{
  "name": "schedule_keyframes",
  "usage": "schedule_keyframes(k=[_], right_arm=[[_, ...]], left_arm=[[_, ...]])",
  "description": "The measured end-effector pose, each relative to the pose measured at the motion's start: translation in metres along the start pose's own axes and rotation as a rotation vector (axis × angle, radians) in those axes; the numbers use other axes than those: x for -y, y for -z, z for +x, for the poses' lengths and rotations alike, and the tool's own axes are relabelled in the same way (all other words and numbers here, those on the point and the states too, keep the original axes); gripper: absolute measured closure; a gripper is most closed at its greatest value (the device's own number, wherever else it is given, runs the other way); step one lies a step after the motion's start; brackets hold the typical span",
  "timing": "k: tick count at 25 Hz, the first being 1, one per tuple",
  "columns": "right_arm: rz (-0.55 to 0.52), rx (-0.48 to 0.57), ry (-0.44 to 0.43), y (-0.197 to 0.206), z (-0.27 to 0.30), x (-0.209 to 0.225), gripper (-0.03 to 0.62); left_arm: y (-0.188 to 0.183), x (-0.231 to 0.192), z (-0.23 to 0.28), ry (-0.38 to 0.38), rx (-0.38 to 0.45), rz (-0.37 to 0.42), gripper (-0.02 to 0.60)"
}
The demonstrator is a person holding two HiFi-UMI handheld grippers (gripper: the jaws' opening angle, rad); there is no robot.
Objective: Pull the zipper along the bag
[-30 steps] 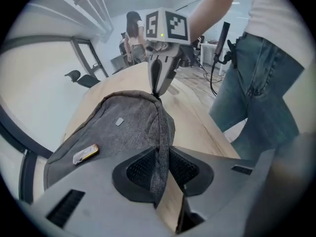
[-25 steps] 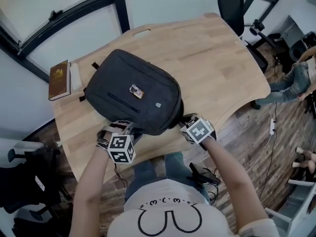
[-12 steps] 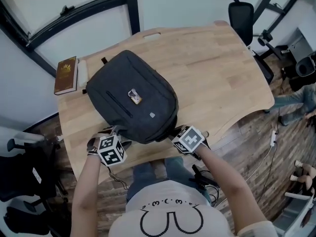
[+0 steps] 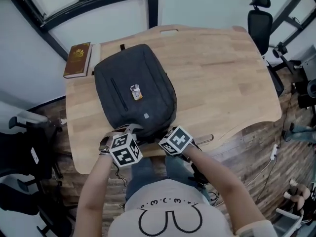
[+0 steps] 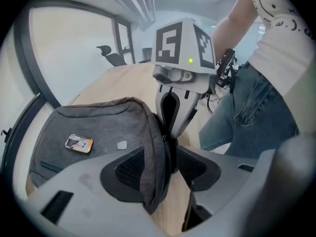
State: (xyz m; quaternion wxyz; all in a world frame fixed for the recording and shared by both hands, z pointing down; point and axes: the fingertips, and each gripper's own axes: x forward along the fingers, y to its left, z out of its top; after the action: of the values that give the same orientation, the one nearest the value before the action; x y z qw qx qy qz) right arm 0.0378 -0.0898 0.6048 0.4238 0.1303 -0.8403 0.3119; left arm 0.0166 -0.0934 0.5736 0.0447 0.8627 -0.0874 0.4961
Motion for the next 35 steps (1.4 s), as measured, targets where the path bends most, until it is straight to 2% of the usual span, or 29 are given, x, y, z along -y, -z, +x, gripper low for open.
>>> schedule_keyframes(k=[4,6,12,14,18,22,24,26,28,30,33,35], right_arm=[[-0.085,-0.028,-0.024,-0.01,0.016,-0.016,0.536],[-0.1,-0.028,-0.025,-0.012,0.019,-0.019,0.537],[-0.109,0.01,0.025,-0.015,0.021,-0.017,0.534],[-0.074,0.042,0.043,-0.018,0.026,-0.017,0.534],[0.027,0.08,0.072,-0.022,0.033,-0.015,0.534],[0.009,0.036,0.048,-0.02,0.013,-0.015,0.536],[-0.002,0.037,0.052,-0.022,-0.005,-0.006,0.537],[0.041,0.047,0.118,-0.019,-0.028,0.025,0.545],[0.07,0.049,0.179,-0.012,-0.054,0.06,0.545],[0.057,0.088,0.16,-0.015,-0.071,0.068,0.543],[0.031,0.157,0.068,-0.03,-0.059,0.037,0.542],[0.043,0.16,0.009,-0.033,-0.039,0.014,0.542]], left_arm=[[0.024,-0.003,0.006,-0.047,-0.1,-0.026,0.391],[0.033,-0.005,0.009,-0.068,-0.132,-0.03,0.475],[0.034,-0.008,0.007,-0.063,-0.116,-0.11,0.514],[0.034,-0.008,0.006,-0.051,-0.104,-0.131,0.515],[0.035,-0.008,0.006,-0.042,-0.09,-0.142,0.515],[0.036,-0.009,0.003,-0.047,-0.063,-0.135,0.518],[0.038,-0.009,0.001,-0.051,-0.067,-0.12,0.52],[0.048,-0.007,0.001,-0.054,-0.098,-0.093,0.523],[0.057,-0.006,-0.003,-0.049,-0.103,-0.102,0.525],[0.063,-0.007,-0.007,-0.036,-0.082,-0.143,0.524],[0.061,-0.008,-0.009,-0.011,-0.057,-0.201,0.525],[0.054,-0.01,-0.012,0.002,-0.028,-0.237,0.529]])
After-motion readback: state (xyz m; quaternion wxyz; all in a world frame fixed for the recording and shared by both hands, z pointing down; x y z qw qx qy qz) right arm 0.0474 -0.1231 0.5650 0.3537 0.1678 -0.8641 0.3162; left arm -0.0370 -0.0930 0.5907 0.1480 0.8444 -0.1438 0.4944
